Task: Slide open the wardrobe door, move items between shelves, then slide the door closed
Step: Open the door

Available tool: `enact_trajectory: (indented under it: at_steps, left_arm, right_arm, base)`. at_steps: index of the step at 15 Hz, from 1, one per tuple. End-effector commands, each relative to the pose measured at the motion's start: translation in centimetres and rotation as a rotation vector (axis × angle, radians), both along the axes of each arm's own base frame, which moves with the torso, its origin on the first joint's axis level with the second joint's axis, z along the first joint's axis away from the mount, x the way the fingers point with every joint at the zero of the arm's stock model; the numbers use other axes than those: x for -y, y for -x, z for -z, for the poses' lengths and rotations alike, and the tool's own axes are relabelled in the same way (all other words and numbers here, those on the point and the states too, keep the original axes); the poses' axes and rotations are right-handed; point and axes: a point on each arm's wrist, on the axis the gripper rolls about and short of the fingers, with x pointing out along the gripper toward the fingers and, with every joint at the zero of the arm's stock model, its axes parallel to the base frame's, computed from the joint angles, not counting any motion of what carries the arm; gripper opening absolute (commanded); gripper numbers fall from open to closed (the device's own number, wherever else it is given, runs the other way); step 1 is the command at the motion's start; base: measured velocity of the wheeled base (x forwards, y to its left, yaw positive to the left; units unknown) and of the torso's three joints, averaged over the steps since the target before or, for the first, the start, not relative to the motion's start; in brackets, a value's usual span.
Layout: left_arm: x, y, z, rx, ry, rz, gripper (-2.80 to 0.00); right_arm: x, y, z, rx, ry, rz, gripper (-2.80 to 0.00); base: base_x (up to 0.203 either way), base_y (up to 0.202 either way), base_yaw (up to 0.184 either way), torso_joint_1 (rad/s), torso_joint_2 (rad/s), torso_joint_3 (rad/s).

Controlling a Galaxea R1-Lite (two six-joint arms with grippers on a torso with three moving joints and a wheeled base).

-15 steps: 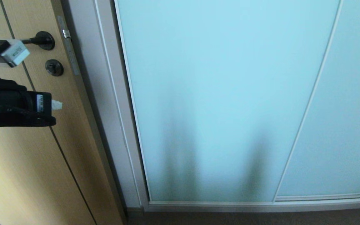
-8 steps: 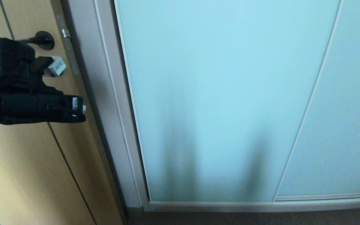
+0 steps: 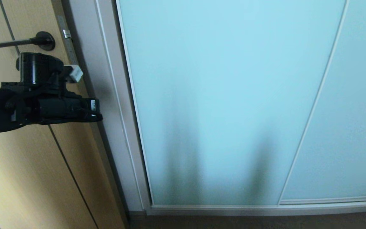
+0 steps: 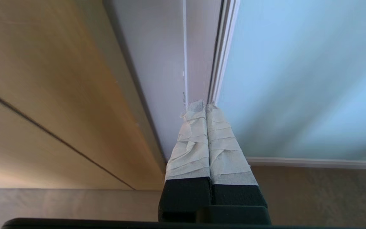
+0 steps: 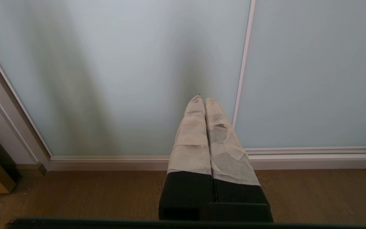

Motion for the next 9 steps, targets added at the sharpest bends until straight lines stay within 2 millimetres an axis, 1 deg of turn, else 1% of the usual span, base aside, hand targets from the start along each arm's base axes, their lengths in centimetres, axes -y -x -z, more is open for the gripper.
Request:
enact_trajectory:
  at_steps: [1,7,9]
  left_arm:
    - [0.1,-1.6,1.2,-0.029,0.014,-0.001,-2.8]
    - [0.2,-4.0,2.8,-0.057,0.026,0.001,-2.8]
    - [0.7,-4.8,3.5,-0.054,0.031,0.015,-2.8]
  right_arm:
    - [0.0,0.0,0.1,-0.002,0.0,0.0,-2.8]
    - [0.0,0.0,0.0,-0.002,0.0,0.0,-2.8]
    - [0.0,0.0,0.1,-0.002,0.0,0.0,-2.8]
  base:
    - [0.0,0.0,0.0,0.0,0.0,0.0]
    - [0.0,0.0,0.0,0.0,0.0,0.0]
    - [0.0,0.0,0.0,0.0,0.0,0.0]
